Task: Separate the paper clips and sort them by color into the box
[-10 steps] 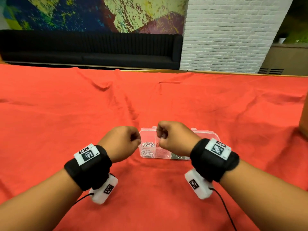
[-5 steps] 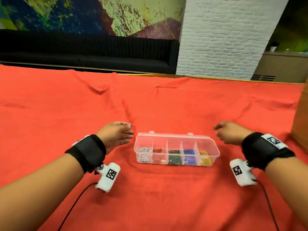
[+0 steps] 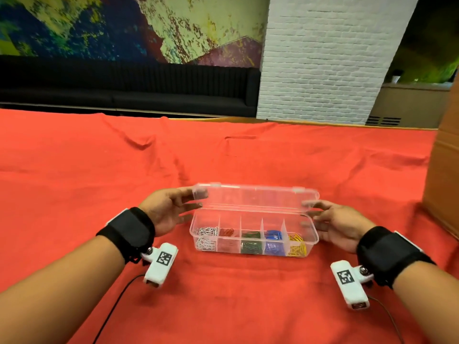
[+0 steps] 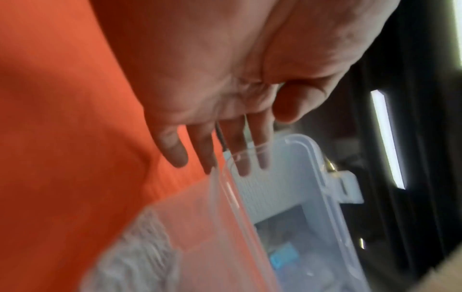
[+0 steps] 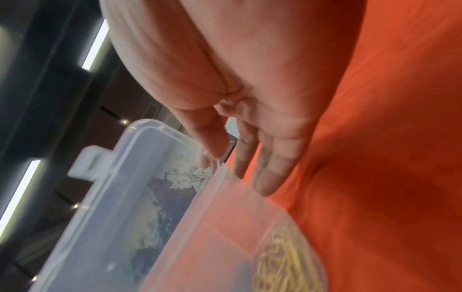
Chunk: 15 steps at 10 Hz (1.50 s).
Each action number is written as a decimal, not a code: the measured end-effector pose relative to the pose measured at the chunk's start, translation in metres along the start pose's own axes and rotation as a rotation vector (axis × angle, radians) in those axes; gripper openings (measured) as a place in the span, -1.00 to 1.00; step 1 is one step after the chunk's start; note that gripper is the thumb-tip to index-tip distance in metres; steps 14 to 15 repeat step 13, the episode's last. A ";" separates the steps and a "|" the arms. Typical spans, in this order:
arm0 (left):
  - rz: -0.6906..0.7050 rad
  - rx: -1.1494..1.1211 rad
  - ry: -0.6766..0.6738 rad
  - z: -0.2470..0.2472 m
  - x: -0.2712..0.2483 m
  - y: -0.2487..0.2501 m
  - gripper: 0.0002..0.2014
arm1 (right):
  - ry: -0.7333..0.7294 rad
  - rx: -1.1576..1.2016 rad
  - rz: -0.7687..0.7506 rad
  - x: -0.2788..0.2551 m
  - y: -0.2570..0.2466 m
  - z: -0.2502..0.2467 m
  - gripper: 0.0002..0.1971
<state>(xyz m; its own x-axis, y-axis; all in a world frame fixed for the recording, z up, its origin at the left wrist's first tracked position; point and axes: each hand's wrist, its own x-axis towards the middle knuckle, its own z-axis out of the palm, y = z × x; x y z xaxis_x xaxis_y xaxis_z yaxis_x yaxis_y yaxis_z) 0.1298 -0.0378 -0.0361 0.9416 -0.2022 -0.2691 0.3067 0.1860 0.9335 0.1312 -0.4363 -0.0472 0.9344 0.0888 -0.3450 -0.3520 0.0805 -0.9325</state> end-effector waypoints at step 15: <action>0.696 1.693 0.010 0.043 -0.057 -0.034 -0.46 | 0.038 -1.412 -0.557 -0.062 0.010 0.026 -0.60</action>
